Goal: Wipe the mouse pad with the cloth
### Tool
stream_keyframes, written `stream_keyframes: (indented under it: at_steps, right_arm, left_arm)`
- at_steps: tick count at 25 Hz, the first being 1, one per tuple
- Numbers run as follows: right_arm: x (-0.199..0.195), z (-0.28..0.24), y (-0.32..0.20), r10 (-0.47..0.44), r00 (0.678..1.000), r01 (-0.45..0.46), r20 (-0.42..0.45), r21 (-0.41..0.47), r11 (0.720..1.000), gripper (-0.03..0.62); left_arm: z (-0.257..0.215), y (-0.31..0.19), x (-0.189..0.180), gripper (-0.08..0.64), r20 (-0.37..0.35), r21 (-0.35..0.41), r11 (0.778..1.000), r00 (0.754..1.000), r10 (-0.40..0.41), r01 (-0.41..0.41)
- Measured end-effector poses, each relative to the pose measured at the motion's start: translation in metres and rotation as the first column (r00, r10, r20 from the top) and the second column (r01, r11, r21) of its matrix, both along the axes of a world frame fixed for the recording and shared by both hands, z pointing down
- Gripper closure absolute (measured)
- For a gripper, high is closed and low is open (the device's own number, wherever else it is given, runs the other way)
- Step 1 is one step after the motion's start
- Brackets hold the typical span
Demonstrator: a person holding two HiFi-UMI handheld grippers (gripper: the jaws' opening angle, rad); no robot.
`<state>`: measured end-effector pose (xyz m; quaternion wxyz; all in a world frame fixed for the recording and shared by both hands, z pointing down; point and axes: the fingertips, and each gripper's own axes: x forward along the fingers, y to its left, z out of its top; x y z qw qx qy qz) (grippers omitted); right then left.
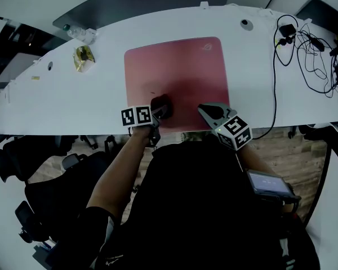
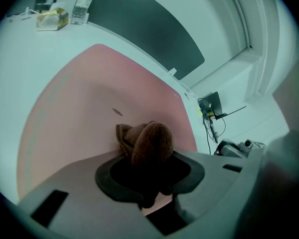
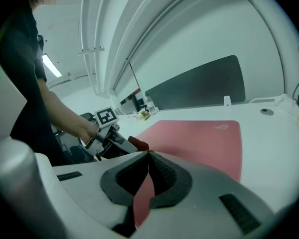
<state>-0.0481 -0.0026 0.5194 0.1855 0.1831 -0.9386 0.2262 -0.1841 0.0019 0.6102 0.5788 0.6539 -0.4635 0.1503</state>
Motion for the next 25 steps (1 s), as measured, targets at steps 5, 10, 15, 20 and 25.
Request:
stream_keyframes:
  at_steps: [5,10,15,20,25]
  right_arm:
    - [-0.019,-0.002,0.005,-0.009,1.0,0.009,-0.001,0.009,1.0,0.566]
    - [-0.031,-0.002,0.011,-0.009,1.0,0.009,-0.009,0.014,1.0,0.566]
    - [-0.036,-0.002,0.017,0.005,1.0,-0.005,-0.021,0.016,1.0,0.566]
    - [-0.044,-0.002,0.022,0.01,0.999,-0.009,-0.03,0.018,1.0,0.566]
    - [-0.055,-0.003,0.029,0.016,0.999,-0.015,-0.035,0.027,1.0,0.566]
  left_arm:
    - [0.001,0.01,-0.028,0.434,0.001,0.007,1.0,1.0,-0.016,0.016]
    - [0.002,0.016,-0.052,0.433,0.009,0.009,1.0,1.0,-0.009,0.009]
    - [0.002,0.021,-0.072,0.428,0.004,0.007,1.0,1.0,-0.011,0.011]
    - [0.002,0.027,-0.099,0.428,0.004,0.002,0.999,0.999,-0.038,0.038]
    - [0.002,0.035,-0.131,0.426,0.027,0.005,0.999,0.998,-0.048,0.048]
